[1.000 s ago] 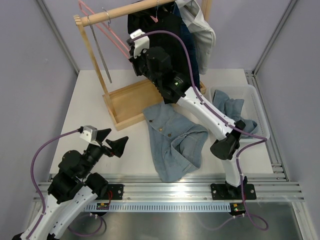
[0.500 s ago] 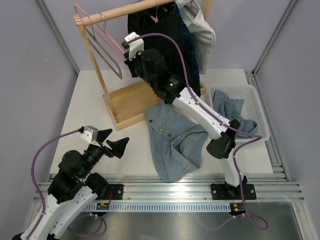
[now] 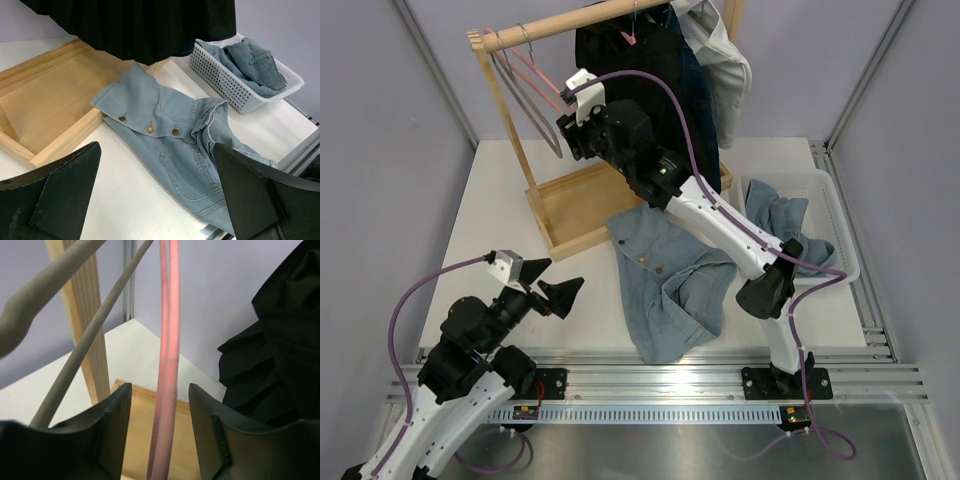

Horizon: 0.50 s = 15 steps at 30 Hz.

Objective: Remove the skirt from the hanger
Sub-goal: Place the hanger at the clothesline.

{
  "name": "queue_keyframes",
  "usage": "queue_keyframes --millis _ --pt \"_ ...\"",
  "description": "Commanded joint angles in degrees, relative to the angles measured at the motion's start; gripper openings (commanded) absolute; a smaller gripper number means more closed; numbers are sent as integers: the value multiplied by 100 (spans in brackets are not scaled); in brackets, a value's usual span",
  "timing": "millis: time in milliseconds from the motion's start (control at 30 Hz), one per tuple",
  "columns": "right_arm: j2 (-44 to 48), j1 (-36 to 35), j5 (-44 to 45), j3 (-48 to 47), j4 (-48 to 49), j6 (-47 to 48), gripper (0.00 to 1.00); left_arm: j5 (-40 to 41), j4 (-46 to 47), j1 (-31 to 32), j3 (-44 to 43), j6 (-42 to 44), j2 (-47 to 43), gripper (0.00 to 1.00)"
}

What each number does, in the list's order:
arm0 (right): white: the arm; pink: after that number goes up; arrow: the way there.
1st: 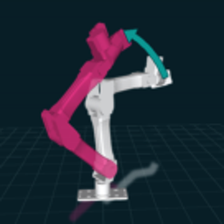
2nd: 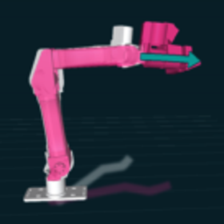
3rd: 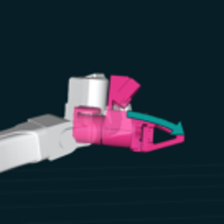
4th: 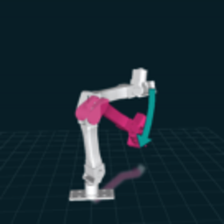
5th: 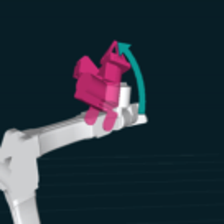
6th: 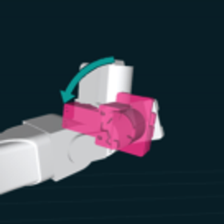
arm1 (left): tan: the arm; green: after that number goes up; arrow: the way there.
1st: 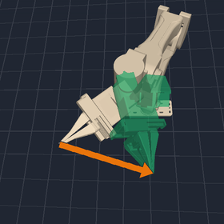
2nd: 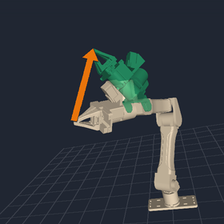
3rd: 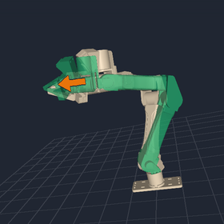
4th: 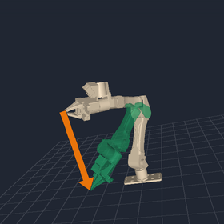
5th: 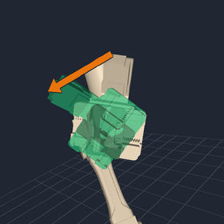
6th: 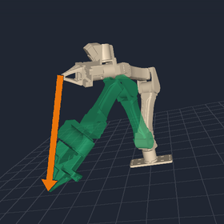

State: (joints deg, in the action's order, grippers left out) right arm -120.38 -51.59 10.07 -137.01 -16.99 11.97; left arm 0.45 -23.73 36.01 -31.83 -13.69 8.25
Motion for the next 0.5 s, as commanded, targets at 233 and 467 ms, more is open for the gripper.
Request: queue_keyframes --millis 233,467 --pt "1780 114 -1172 772 -804 1062 96 -695 439 -6 -68 78 791 99" --pt "2956 597 -3052 1744 -2394 2168 99 -1160 623 2 -104 -379 1811 99"
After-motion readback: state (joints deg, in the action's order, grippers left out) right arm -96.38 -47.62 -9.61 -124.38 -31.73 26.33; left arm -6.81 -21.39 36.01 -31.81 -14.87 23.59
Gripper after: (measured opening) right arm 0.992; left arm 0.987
